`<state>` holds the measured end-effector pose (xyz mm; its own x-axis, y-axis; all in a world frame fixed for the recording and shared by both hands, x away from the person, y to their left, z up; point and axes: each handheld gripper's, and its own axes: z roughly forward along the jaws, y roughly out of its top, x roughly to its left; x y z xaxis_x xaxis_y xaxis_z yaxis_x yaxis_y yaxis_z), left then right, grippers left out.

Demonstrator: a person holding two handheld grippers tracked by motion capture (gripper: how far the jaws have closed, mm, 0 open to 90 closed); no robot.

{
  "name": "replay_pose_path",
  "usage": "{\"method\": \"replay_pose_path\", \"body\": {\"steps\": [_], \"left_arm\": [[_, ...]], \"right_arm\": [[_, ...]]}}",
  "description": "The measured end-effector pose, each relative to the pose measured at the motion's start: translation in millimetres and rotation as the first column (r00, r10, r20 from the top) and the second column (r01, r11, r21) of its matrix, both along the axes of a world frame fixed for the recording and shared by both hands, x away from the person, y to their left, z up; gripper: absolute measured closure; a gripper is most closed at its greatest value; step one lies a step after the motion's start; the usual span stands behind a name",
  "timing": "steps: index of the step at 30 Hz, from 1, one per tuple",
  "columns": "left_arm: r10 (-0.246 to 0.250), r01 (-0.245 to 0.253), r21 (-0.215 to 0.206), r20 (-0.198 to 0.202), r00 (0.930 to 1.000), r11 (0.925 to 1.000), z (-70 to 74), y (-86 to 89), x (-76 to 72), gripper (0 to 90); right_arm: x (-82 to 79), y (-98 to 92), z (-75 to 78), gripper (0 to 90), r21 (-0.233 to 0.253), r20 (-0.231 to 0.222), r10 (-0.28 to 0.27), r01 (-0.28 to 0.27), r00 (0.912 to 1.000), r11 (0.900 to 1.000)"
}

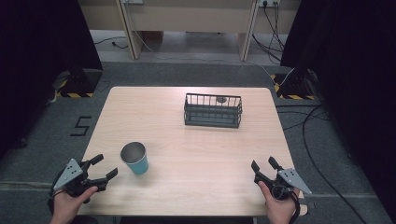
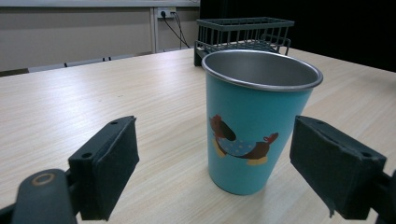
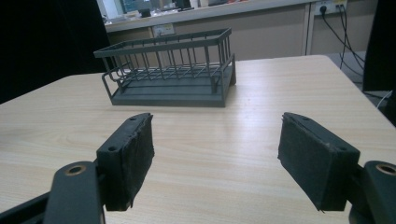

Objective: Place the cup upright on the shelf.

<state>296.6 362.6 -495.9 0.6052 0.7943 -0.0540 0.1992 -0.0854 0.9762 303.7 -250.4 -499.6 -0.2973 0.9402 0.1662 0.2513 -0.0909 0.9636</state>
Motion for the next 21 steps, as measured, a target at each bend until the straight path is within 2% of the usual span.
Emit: {"method": "replay_pose_path", "body": {"steps": [2, 7, 12, 16, 20, 21], "left_arm": [[-0.006, 0.006, 0.002, -0.001, 1.0, 1.0, 0.0, -1.2, 0.2, 14.6], [-0.034, 0.034, 0.029, -0.007, 0.9994, 0.999, -0.2, -7.1, 0.6, 14.3], [-0.055, 0.055, 0.022, -0.02, 0.9983, 0.9982, -1.0, -15.2, 4.9, 14.3], [-0.048, 0.049, 0.02, -0.02, 0.9986, 0.9986, -0.6, -20.3, 9.9, 14.2], [-0.052, 0.053, 0.034, -0.021, 0.9984, 0.998, -0.5, -24.7, 12.8, 14.2], [-0.071, 0.072, 0.045, -0.022, 0.9972, 0.9964, -1.1, -29.1, 13.9, 14.2]], "right_arm": [[0.7, 1.3, -2.1, 26.5, -0.008, -0.018, 0.008, -0.008, 0.9998, 1.0], [0.9, 2.7, -2.2, 26.1, -0.012, -0.022, 0.019, -0.019, 0.9996, 1.0], [2.3, 4.4, -1.9, 26.1, -0.023, -0.026, 0.021, -0.021, 0.9995, 1.0], [3.6, 5.8, -0.5, 25.8, -0.021, -0.023, 0.026, -0.027, 0.9994, 0.999], [4.1, 5.6, -0.7, 25.7, -0.018, -0.028, 0.026, -0.027, 0.9993, 0.999], [4.2, 5.5, -0.6, 25.6, -0.018, -0.03, 0.025, -0.026, 0.9992, 0.999]]}}
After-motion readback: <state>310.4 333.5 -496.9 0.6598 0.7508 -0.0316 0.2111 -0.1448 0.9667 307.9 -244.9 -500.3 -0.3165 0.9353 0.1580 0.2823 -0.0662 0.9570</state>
